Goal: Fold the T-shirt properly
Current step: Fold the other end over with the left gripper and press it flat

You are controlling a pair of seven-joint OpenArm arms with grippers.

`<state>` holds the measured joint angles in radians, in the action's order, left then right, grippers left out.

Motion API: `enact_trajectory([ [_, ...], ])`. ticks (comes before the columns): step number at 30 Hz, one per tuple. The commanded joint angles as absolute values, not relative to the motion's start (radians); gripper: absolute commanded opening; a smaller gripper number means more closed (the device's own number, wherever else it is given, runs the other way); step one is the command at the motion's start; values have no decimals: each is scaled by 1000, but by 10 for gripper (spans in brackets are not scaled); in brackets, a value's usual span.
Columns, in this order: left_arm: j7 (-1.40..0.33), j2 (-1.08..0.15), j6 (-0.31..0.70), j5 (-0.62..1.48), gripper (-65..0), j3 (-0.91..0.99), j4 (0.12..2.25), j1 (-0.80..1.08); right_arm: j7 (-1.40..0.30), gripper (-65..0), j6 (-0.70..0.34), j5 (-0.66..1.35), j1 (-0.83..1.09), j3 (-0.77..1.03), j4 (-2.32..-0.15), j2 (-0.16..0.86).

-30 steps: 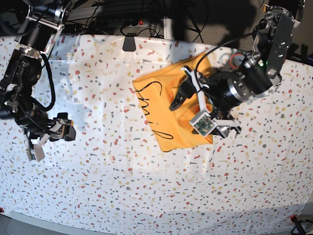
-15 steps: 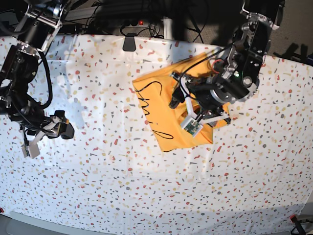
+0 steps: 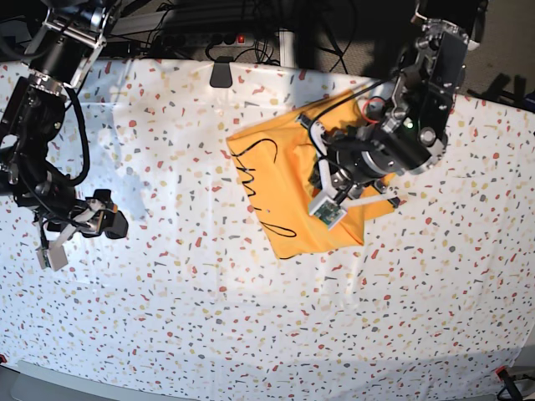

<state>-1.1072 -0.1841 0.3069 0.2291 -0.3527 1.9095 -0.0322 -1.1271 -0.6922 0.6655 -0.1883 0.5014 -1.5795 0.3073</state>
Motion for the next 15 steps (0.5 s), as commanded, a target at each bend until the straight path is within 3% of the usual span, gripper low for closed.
enact_trajectory([
  [1, -1092, -192, 305, 236, -650, -348, 1951, -31, -1111, -326, -698, 688, -210, 504, -1597, 322],
  [11, -1146, -306, 299, 234, -650, -347, 2081, 154, -1111, -326, -698, 689, -210, 504, -1597, 321],
  [15, -1155, -351, 253, 205, -650, -347, 2120, 181, -1111, -326, -698, 689, -210, 504, -1597, 321],
])
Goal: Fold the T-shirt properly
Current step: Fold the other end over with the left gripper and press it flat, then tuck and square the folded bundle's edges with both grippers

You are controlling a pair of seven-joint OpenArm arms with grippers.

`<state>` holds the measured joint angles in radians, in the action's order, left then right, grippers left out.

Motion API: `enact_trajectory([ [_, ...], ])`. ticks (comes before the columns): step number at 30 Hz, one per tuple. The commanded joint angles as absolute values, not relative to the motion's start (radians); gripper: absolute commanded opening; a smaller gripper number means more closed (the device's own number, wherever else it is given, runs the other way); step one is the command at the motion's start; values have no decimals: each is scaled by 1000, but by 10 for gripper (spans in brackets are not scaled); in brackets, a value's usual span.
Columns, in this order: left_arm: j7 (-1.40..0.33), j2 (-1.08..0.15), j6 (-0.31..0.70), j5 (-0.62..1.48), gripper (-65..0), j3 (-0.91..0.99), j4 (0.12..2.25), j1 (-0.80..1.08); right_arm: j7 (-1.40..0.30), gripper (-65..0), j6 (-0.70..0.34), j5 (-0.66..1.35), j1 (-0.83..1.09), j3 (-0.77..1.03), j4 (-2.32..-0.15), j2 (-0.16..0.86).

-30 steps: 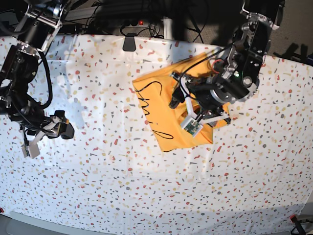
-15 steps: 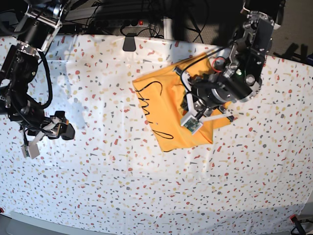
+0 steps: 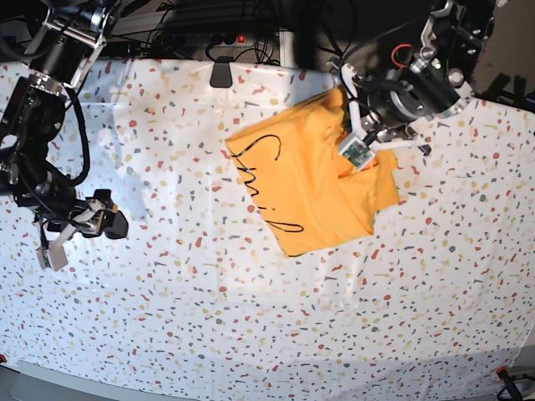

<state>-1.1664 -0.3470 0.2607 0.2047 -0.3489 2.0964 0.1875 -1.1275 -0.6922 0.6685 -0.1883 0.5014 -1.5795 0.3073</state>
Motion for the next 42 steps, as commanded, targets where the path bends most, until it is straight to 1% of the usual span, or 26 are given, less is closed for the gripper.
enact_trajectory([
  [1, -1156, -353, 250, 176, -650, -347, 2130, 183, -1111, -326, -698, 689, -210, 504, -1597, 321],
  [4, -1158, -352, 230, 104, -650, -347, 2140, 183, -1112, -326, -698, 689, -210, 504, -1597, 321],
  [11, -1149, -352, 231, 104, -650, -347, 2140, 240, -1117, -326, -698, 689, -210, 504, -1597, 322],
  [12, -1147, -352, 231, 104, -620, -347, 2140, 253, -1116, -325, -698, 689, -210, 504, -1597, 322],
  [14, -1141, -352, 231, 102, -476, -347, 2140, 275, -1116, -326, -698, 690, -210, 504, -1597, 321],
  [15, -1132, -352, 231, 93, -413, -347, 2140, 285, -1116, -326, -698, 690, -210, 504, -1597, 321],
  [16, -1125, -352, 231, 81, -364, -347, 2140, 292, -1116, -326, -698, 691, -210, 504, -1597, 321],
  [17, -1123, -352, 231, 64, -326, -347, 2140, 299, -1116, -326, -698, 696, -210, 504, -1597, 321],
  [19, -1126, -352, 226, 40, -286, -347, 2140, 302, -1117, -326, -698, 697, -210, 504, -1597, 321],
  [22, -1127, -352, 165, -6, -282, -347, 2140, 299, -1117, -326, -698, 697, -210, 504, -1597, 321],
  [25, -1151, -352, 105, -137, -282, -347, 2140, 299, -1118, -326, -698, 697, -210, 504, -1597, 321],
  [29, -1184, -352, -30, -351, -282, -347, 2140, 299, -1119, -326, -698, 697, -210, 504, -1597, 321],
  [32, -1201, -352, -112, -453, -282, -347, 2140, 299, -1119, -325, -698, 697, -210, 504, -1597, 321],
  [34, -1205, -352, -133, -472, -282, -347, 2140, 299, -1119, -326, -698, 697, -210, 504, -1597, 321],
  [38, -1195, -352, -135, -472, -282, -347, 2140, 299, -1123, -325, -698, 720, -210, 504, -1597, 321],
  [42, -1044, -352, -169, -471, -282, -347, 2140, 299, -1134, -325, -698, 789, -210, 503, -1597, 315],
])
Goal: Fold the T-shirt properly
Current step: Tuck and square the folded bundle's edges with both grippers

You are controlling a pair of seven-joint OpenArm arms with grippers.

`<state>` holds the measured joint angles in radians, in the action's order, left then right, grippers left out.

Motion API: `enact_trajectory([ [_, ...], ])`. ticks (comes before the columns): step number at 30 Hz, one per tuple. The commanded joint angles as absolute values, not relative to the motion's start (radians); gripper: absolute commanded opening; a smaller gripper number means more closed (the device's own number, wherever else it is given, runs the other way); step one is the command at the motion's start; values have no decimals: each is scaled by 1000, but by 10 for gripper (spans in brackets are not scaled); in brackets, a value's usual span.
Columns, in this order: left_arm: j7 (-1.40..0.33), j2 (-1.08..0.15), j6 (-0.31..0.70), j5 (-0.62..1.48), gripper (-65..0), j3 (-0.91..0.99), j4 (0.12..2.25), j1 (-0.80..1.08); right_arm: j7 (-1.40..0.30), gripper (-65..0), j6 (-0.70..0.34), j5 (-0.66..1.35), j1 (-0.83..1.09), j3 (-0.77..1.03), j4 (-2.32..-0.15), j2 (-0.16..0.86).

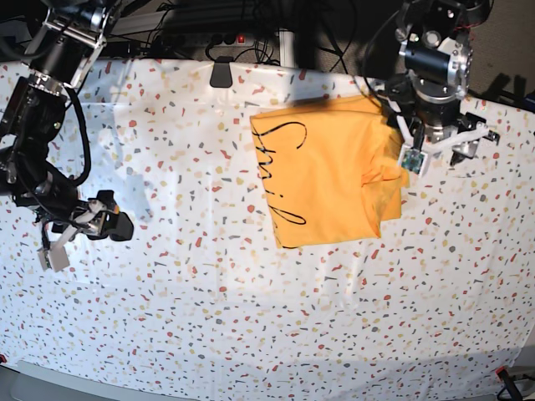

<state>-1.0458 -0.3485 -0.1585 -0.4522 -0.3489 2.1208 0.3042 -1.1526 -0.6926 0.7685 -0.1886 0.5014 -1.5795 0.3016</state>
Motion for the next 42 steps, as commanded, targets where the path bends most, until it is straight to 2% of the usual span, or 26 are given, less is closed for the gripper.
enact_trajectory([
  [1, -1009, -352, -170, -471, -282, -347, 2143, 299, -1147, -325, -698, 828, -210, 500, -1597, 307],
  [4, -973, -346, -169, -467, -282, -349, 2180, 299, -1149, -325, -698, 903, -211, 448, -1597, 273],
  [8, -986, -347, -138, -369, -282, -351, 2290, 300, -1142, -325, -698, 866, -241, 271, -1597, 229],
  [10, -1002, -347, -93, -249, -282, -351, 2355, 301, -1094, -325, -698, 791, -275, 168, -1597, 205],
  [15, -997, -344, -9, 64, -282, -351, 2356, 319, -948, -326, -698, 545, -374, -24, -1586, 119],
  [22, -994, -299, -3, 72, -283, -351, 2263, 400, -878, -326, -698, 357, -471, -112, -1374, -32],
  [25, -989, -252, -2, 72, -283, -351, 2179, 430, -788, -325, -698, 273, -488, -112, -1241, -70],
  [30, -931, -185, 17, 72, -283, -351, 2052, 429, -660, -326, -698, 155, -532, -112, -1067, -84],
  [35, -896, -155, 69, 72, -283, -351, 1917, 372, -715, -326, -698, 131, -546, -112, -933, -76],
  [42, -895, -156, 52, -38, -283, -350, 1720, 260, -796, -326, -698, 301, -515, -112, -936, 27],
])
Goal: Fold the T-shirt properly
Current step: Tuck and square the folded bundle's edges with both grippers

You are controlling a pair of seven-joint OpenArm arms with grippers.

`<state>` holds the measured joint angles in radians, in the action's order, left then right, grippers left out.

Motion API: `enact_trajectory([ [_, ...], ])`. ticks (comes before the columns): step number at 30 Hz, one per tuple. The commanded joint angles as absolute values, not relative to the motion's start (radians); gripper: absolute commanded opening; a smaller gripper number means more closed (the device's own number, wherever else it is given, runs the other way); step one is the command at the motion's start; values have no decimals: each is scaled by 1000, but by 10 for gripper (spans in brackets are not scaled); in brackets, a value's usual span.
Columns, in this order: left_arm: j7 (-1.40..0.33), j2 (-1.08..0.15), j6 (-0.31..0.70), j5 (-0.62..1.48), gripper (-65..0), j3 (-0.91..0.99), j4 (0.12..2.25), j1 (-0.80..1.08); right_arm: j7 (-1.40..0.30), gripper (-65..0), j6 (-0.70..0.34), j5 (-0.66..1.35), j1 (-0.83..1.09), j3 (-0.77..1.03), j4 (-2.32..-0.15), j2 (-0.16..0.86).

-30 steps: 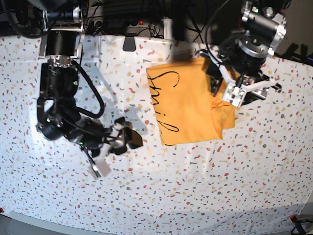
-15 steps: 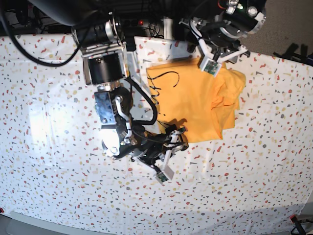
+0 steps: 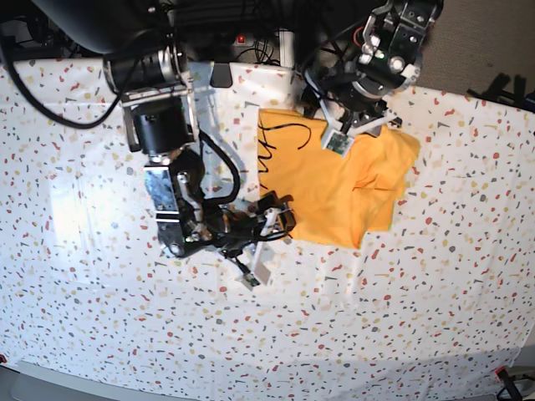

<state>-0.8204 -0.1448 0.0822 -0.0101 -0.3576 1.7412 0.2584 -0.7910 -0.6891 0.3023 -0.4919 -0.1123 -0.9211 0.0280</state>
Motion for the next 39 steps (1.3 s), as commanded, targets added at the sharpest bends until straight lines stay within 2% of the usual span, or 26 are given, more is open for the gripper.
enact_trajectory([
  [1, -892, -156, 52, -51, -283, -350, 1699, 246, -815, -326, -698, 321, -513, -112, -944, 38],
  [10, -879, -165, 53, -84, -283, -350, 1628, 121, -989, -326, -698, 540, -428, -112, -1090, 115],
  [17, -888, -169, 52, -104, -283, -350, 1628, 46, -1109, -326, -698, 679, -254, -111, -1344, 147],
  [25, -881, -170, 53, -105, -283, -350, 1628, 30, -1139, -326, -698, 685, -88, -106, -1610, 147],
  [28, -881, -170, 54, -109, -283, -350, 1628, 30, -1150, -326, -698, 685, -60, -80, -1654, 147],
  [32, -873, -174, 53, -225, -283, -350, 1628, 27, -1149, -326, -698, 685, -47, -14, -1689, 147],
  [39, -858, -259, 52, -243, -283, -350, 1628, -10, -1123, -326, -698, 685, -68, 117, -1751, 147],
])
